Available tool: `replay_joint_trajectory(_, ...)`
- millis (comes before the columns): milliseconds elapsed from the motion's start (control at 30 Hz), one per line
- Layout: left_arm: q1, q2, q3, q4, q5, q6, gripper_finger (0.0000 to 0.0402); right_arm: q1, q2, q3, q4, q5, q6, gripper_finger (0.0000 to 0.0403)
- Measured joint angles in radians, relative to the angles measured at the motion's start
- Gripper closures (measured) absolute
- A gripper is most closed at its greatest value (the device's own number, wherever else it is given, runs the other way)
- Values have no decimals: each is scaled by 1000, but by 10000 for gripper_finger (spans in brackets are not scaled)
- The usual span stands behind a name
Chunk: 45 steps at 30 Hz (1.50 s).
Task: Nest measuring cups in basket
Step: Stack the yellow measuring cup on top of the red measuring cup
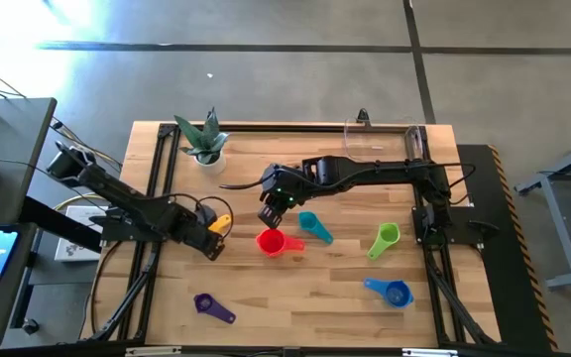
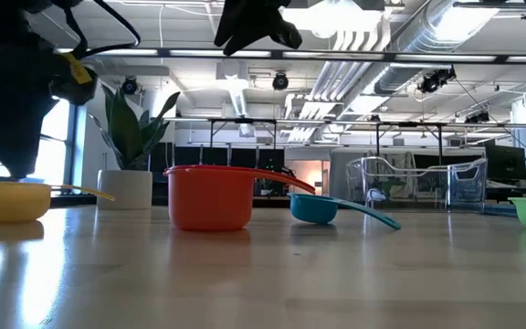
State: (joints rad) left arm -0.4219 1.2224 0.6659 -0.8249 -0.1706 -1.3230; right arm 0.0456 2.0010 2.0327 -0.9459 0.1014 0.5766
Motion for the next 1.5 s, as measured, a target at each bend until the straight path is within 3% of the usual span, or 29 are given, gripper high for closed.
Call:
replay_joint_trajectory(500,56,123,0,19,29,50,278,0,0,0,-9,1,0,329)
replay_joint_trajectory(833,55,128,0,27,33,123,388,0,0,0,-9,2,-8,329)
replay_joint_trajectory(967,55,127,9,33,43,148,389,0,0,0,-10,2,-8,329)
replay_joint_trajectory(1267,31,128,166,36,47,293,396,0,0,11,-33,7,36,329)
replay_joint_trajectory(1500,25,128,282,38,-16,403,396,1,0,143,-154,142,52,330)
